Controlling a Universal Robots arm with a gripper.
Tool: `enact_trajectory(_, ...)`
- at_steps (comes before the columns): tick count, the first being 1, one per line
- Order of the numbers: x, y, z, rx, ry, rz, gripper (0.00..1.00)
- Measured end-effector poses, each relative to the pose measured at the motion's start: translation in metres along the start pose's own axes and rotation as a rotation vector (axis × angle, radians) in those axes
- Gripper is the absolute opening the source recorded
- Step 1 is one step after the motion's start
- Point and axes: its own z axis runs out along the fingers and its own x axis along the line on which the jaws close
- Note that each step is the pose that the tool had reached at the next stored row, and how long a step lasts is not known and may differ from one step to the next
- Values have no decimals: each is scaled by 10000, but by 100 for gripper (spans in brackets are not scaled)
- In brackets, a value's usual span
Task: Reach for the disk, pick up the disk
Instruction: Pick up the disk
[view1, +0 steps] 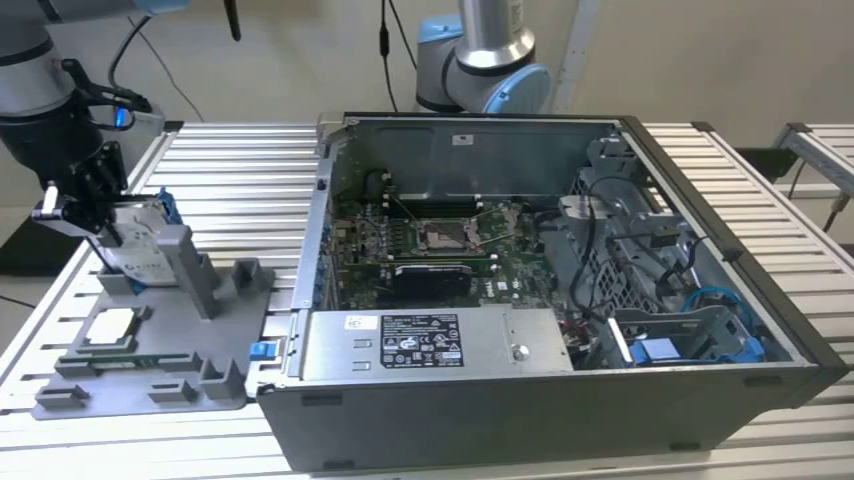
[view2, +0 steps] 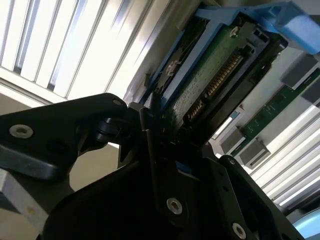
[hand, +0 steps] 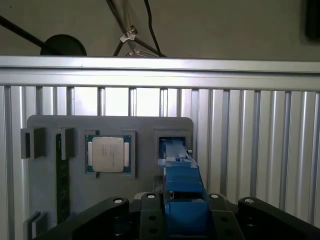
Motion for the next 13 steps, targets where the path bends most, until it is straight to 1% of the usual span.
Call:
enact_trajectory(7,0,0,-13,1,-12,0,0)
enact_trajectory(13,-1,1,-78,0,-10,-1,0)
